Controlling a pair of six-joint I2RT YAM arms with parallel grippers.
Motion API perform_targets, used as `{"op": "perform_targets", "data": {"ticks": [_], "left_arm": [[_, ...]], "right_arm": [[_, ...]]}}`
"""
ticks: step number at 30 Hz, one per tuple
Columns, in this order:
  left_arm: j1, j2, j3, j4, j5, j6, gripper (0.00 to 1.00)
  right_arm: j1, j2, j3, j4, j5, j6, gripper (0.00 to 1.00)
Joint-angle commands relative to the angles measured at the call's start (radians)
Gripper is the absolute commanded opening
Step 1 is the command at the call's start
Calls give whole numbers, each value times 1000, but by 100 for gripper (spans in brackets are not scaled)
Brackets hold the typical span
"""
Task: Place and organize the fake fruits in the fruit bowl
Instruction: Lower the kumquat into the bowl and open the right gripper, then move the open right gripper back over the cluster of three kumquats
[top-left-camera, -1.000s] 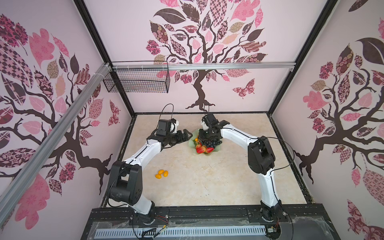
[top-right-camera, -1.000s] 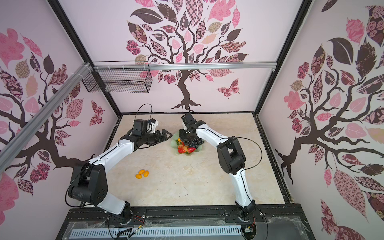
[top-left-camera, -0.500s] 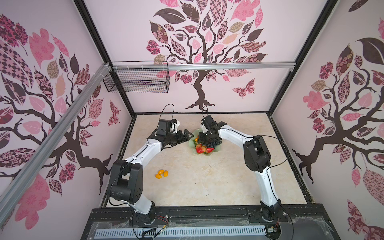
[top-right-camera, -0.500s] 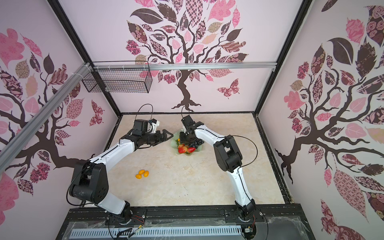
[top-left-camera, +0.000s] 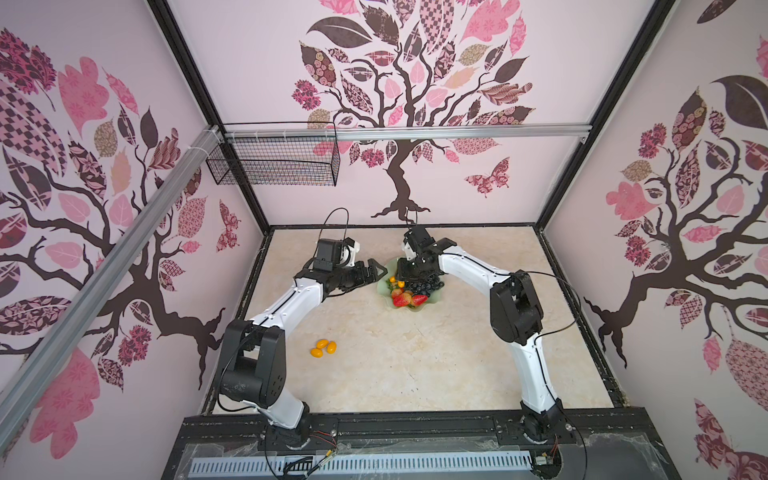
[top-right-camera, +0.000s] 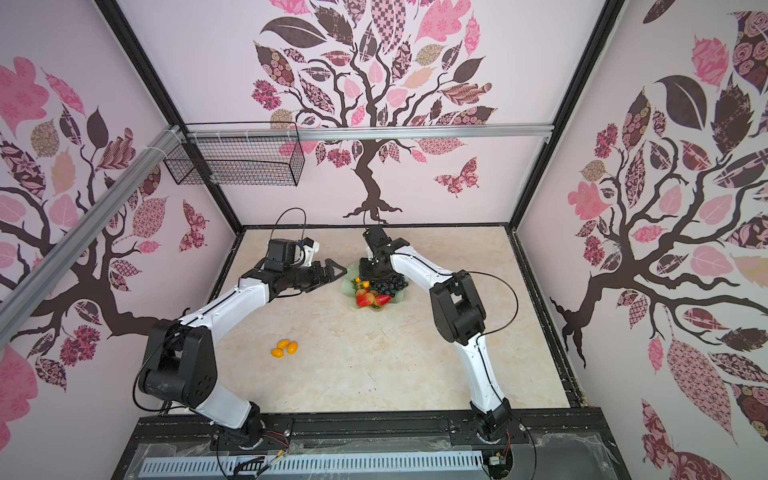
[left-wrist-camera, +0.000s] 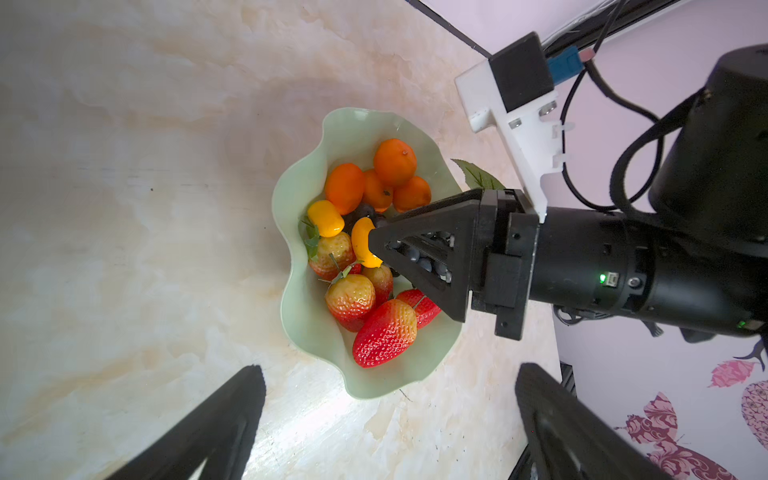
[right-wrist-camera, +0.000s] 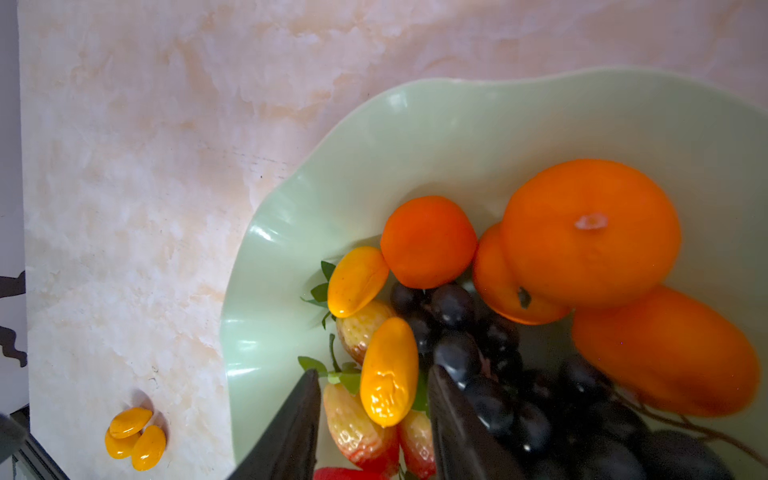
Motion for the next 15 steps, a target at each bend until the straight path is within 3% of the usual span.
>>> {"op": "perform_targets", "data": {"ticks": [1, 7, 15], "left_arm": [[-3, -71, 3, 19, -17, -6, 98], [-49, -258, -88, -78, -166, 0, 98], [-132, -580, -228, -301, -437, -91, 98]], "right_arm": [[-6, -121, -14, -30, 20, -20, 46], [4, -287, -192, 38, 23, -19, 46], [76, -493, -474, 160, 30, 6, 46]]}}
